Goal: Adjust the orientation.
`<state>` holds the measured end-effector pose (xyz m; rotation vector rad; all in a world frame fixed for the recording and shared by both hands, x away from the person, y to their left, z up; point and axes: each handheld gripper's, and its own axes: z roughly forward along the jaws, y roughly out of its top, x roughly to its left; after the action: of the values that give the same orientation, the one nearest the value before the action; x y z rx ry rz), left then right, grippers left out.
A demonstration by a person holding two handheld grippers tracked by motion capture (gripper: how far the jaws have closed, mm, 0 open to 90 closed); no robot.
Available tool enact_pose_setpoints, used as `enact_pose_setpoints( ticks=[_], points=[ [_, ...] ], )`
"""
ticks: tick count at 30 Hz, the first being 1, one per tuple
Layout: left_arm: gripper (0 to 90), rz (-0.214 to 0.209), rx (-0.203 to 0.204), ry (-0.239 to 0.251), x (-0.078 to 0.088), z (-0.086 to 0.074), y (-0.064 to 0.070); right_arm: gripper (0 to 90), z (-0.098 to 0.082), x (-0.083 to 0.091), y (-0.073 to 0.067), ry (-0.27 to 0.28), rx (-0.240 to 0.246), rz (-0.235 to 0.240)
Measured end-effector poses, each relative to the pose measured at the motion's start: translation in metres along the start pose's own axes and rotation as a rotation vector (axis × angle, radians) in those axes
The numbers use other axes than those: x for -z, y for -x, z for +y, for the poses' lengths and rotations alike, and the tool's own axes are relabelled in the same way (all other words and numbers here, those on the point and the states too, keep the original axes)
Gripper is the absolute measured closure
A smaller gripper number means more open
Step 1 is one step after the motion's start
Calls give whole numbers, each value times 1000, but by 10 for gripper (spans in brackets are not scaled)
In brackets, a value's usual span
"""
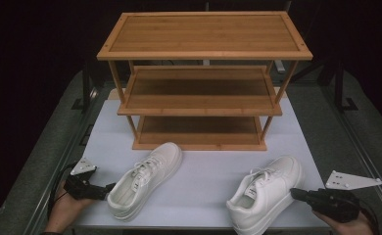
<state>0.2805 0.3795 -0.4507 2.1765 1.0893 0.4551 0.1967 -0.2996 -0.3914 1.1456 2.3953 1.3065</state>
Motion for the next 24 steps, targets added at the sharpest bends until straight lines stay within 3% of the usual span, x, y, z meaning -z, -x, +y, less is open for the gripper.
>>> enact_pose_setpoints(
  ticks=[13,17,19,24],
  points=[
    [0,0,0,-3,0,0,0,900,-27,2,5,-18,-35,1],
    [0,0,-2,-3,0,0,0,900,-34,0,7,-41,-34,-22],
    [0,0,-3,-3,0,0,0,900,-37,-7,9,-83,-27,-43],
    [0,0,-3,-2,0,0,0,899,-37,-8,10,-70,-27,-27]
  ],
)
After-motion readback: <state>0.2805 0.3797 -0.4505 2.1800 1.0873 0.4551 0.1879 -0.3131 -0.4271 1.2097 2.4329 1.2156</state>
